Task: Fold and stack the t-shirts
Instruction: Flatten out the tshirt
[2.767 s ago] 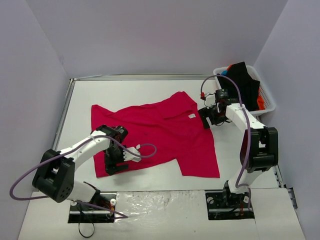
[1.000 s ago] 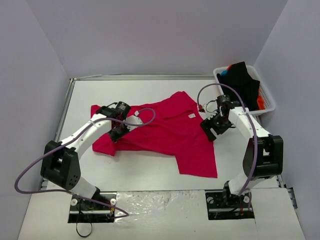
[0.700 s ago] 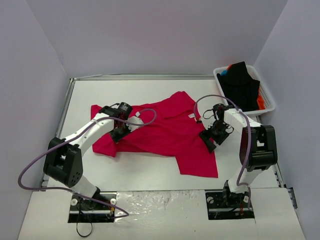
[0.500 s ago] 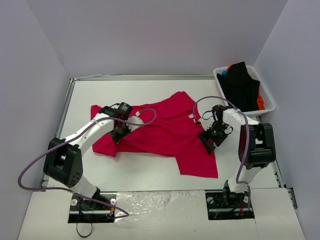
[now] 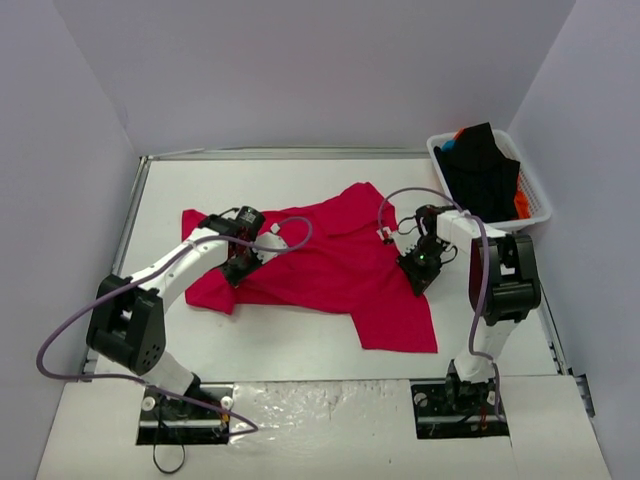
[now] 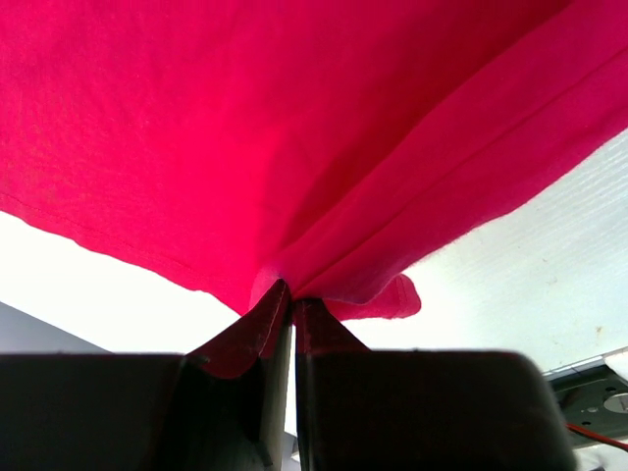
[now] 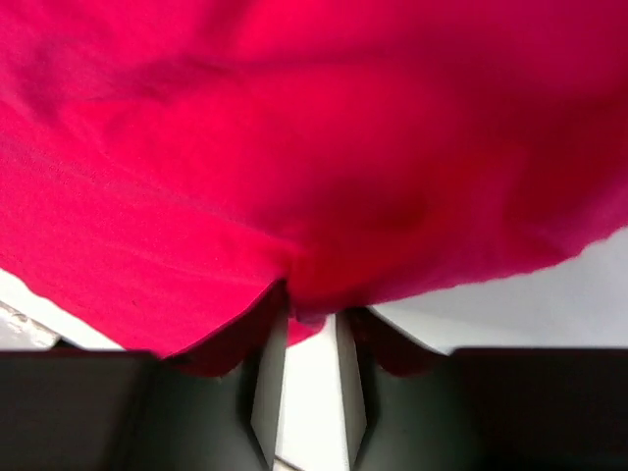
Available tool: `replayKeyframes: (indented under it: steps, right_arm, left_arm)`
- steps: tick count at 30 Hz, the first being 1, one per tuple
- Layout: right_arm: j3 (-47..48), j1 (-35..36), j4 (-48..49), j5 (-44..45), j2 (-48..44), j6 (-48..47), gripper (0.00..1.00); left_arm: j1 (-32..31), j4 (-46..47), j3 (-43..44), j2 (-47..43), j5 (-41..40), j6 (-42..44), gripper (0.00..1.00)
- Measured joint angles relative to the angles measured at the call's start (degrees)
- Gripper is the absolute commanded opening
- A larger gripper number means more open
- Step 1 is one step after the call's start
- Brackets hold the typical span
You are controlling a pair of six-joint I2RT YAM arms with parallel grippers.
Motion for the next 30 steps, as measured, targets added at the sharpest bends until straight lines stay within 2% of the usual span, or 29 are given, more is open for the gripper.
replayKeyframes:
  steps: [2,12,16,24,30]
  right_arm:
    - [-0.1,0.2,0.6,-0.3,0.0,0.4,0.00]
    - [0.5,0.6,1.3,0.5,-3.1,2.7,0.00]
    - [7.2,0.6,0.9,1.1,-6.2,4.9,0.00]
    - [27.8,0.2,2.8,3.8,-4.8,8.7,0.00]
    - [42.4,-1.4,2.7,7.5,2.4,10.3,0.00]
  left_arm:
    - [0.0,0.6,-0.3,0.0,0.3,-0.1,0.02]
    - [0.0,1.9,-1.6,-1.7,0.5,-1.3,0.02]
    - [1.0,2.3,0.7,-2.1,-0.5,-2.7,0.02]
    - [6.9,4.4,17.2,-0.4,-0.7,-5.1,0.02]
    - [10.0,4.2,35.9,8.1,-2.7,-5.1,0.02]
